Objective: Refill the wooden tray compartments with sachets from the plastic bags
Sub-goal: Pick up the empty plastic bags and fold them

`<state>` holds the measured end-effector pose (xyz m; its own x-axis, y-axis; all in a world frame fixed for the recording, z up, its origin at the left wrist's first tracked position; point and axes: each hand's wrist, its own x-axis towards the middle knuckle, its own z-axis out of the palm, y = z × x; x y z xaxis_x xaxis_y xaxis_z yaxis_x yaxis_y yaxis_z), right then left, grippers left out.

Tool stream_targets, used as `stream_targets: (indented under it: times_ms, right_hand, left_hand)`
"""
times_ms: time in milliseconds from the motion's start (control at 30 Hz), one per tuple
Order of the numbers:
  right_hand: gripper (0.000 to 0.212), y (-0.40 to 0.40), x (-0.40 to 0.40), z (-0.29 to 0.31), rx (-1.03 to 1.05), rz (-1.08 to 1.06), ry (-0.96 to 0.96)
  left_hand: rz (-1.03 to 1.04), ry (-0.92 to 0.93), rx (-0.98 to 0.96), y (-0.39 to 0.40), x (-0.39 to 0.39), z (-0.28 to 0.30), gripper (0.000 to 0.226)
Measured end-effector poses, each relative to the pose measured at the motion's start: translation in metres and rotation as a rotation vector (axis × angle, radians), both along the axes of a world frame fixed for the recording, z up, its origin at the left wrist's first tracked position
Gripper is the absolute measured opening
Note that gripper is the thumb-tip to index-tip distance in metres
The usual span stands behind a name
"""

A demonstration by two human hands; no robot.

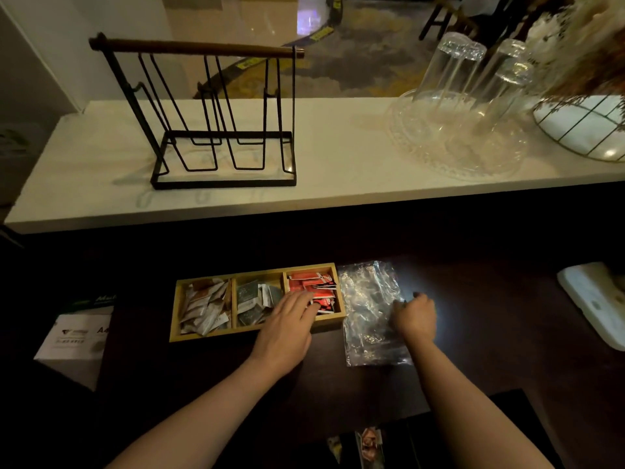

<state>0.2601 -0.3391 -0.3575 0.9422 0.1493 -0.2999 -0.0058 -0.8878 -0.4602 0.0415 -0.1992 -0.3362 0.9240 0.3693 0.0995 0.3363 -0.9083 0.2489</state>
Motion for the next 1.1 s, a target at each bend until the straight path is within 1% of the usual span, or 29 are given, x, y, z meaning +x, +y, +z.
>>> stream_targets:
  times_ms: [67, 167, 233, 267, 367, 467, 567, 633, 667, 733, 767, 800, 867, 933, 1000, 1033, 1067, 1100]
  right_hand:
    - [0.063, -0.006, 0.004, -0.010, -0.040, 0.005, 0.085]
    - [0.065, -0.006, 0.001, -0.012, 0.004, 0.022, 0.201]
    - [0.062, -0.002, -0.001, -0.010, 0.054, 0.009, 0.290]
    - [0.060, -0.001, -0.002, -0.012, 0.069, 0.014, 0.322]
    - [0.055, 0.000, -0.008, -0.014, 0.092, 0.048, 0.404]
    - [0.068, -0.004, -0.005, -0.024, 0.184, 0.023, 0.428]
    - [0.054, -0.005, -0.003, -0.019, 0.224, 0.017, 0.407]
    - [0.050, -0.004, -0.004, -0.012, 0.274, 0.012, 0.429]
    - [0.043, -0.004, -0.004, -0.012, 0.315, 0.010, 0.429]
    - [0.017, -0.006, -0.006, -0.008, 0.342, 0.004, 0.387]
    - [0.015, -0.007, -0.007, -0.005, 0.349, 0.002, 0.369]
    - [0.018, -0.009, -0.007, -0.004, 0.367, 0.008, 0.355]
    - [0.018, -0.013, -0.009, 0.007, 0.451, 0.022, 0.348]
    - [0.013, -0.018, -0.011, 0.022, 0.589, 0.022, 0.346]
    - [0.010, -0.023, -0.014, 0.043, 0.716, 0.032, 0.378]
    - [0.011, -0.026, -0.016, 0.053, 0.777, 0.050, 0.405]
    - [0.015, -0.029, -0.018, 0.063, 0.837, 0.062, 0.443]
    - [0.018, -0.030, -0.021, 0.073, 0.896, 0.076, 0.489]
  left_hand:
    - [-0.072, -0.026, -0.051, -0.011, 0.009, 0.002, 0.056]
    - [-0.207, -0.006, -0.121, -0.029, 0.021, 0.000, 0.062]
    - [-0.303, 0.077, -0.115, -0.038, 0.028, -0.005, 0.067]
    - [-0.350, 0.128, -0.082, -0.041, 0.031, -0.009, 0.068]
    - [-0.438, 0.280, 0.036, -0.044, 0.034, -0.022, 0.059]
    - [-0.428, 0.446, 0.031, -0.040, 0.031, -0.027, 0.056]
    - [-0.427, 0.483, 0.032, -0.041, 0.031, -0.025, 0.057]
    - [-0.425, 0.478, 0.016, -0.043, 0.033, -0.022, 0.055]
    - [-0.420, 0.470, 0.006, -0.043, 0.034, -0.021, 0.054]
    - [-0.393, 0.459, -0.040, -0.044, 0.034, -0.018, 0.050]
    - [-0.372, 0.454, -0.086, -0.043, 0.034, -0.017, 0.047]
    - [-0.351, 0.452, -0.145, -0.042, 0.033, -0.016, 0.043]
    - [-0.306, 0.402, -0.281, -0.040, 0.034, -0.007, 0.033]
    - [-0.186, 0.257, -0.468, -0.039, 0.039, 0.006, 0.022]
    - [0.060, 0.020, -0.684, -0.037, 0.047, 0.021, 0.014]
    - [0.198, -0.084, -0.804, -0.034, 0.051, 0.028, 0.020]
    - [0.312, -0.135, -0.947, -0.031, 0.055, 0.037, 0.040]
    - [0.382, -0.134, -1.125, -0.028, 0.057, 0.045, 0.065]
